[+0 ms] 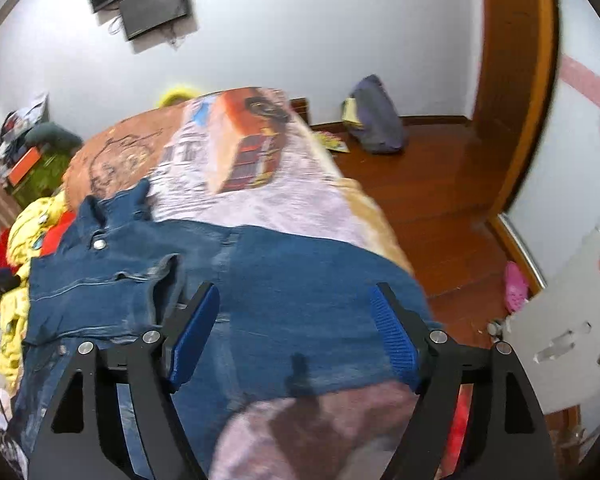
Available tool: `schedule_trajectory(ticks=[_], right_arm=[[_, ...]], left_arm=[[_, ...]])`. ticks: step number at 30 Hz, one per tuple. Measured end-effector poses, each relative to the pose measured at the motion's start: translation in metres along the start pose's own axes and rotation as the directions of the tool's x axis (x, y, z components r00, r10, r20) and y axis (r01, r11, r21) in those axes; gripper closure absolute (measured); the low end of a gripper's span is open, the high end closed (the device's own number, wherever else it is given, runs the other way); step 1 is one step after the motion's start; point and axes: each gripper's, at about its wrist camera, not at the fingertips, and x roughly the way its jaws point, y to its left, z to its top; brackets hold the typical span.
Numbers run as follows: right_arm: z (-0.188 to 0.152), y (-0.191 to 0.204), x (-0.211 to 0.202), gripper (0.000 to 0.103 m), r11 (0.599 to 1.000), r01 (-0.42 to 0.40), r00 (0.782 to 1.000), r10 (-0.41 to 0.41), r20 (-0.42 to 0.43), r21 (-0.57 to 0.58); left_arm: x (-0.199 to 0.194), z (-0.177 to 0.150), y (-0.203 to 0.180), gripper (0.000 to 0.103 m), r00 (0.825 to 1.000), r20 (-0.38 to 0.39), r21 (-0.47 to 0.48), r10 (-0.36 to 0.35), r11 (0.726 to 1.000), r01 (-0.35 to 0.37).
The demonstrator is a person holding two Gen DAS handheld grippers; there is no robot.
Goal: Fold large clothes
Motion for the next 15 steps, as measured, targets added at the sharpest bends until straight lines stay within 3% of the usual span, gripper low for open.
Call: schedule_trajectory(ticks=[4,10,15], right_arm=[[-0.018,-0.034,0.015,0.028,0.994,-0.001,0.997,0.009,-0.072,0.109],[-0.058,-0.078,0.059,0.028,0.951,-0.011,0.974,0.080,-0.213,0.310],[-0.072,-0.106,0.086,0.028,0.874,-0.068,0.955,0.197,-0.223,0.481]], left_arm=[[0.009,0.009,-0.025,0.030,1.000,-0.009,0.009,-0.025,1.000,0.025],[0.041,0.000,-0.053,0.030,0.995,-0.093,0.027,-0.047,0.998,0.050],[0.054,-0.013,-0.060,0.030,0.989,-0.142,0.038,-0.037,0.998,0.043]])
